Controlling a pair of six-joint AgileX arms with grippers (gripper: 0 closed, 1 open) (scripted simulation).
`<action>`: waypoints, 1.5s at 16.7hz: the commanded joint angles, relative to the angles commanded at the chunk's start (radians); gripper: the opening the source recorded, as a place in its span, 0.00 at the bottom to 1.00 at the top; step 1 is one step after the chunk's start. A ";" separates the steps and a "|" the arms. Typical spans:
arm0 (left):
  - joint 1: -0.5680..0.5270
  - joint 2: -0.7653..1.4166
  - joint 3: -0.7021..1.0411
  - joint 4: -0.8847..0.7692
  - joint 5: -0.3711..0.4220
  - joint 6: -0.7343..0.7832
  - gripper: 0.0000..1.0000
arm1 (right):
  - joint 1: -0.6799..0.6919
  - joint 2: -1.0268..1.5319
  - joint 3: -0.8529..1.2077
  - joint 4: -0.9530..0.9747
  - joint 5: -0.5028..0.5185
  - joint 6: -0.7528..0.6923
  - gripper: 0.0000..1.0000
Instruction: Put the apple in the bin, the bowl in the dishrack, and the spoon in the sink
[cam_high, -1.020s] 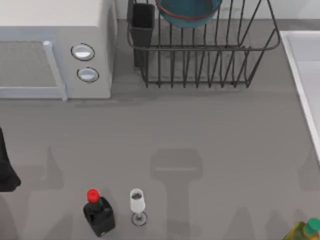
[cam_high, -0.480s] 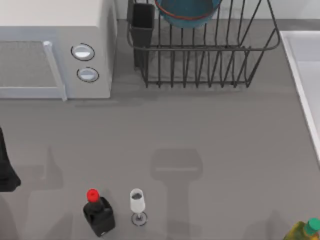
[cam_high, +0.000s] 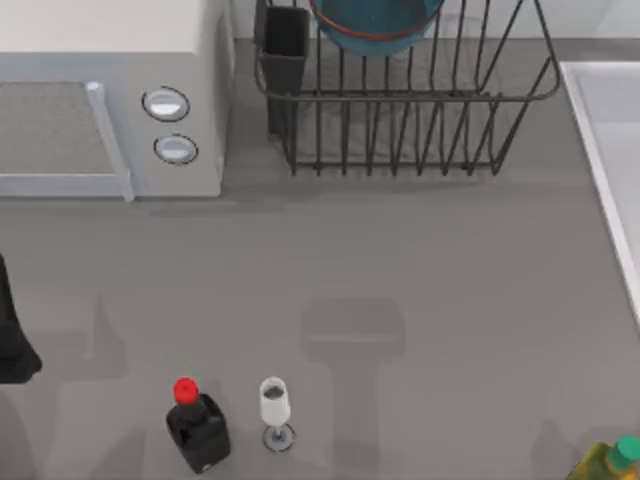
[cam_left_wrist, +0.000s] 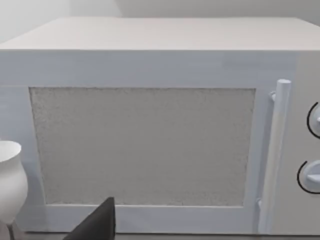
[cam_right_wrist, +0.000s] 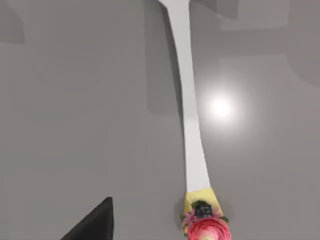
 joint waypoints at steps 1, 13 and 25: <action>0.000 0.000 0.000 0.000 0.000 0.000 1.00 | -0.018 0.042 0.030 -0.031 -0.003 -0.059 1.00; 0.000 0.000 0.000 0.000 0.000 0.000 1.00 | -0.064 0.163 0.105 -0.098 -0.016 -0.225 1.00; 0.000 0.000 0.000 0.000 0.000 0.000 1.00 | -0.066 0.377 -0.131 0.352 -0.017 -0.222 1.00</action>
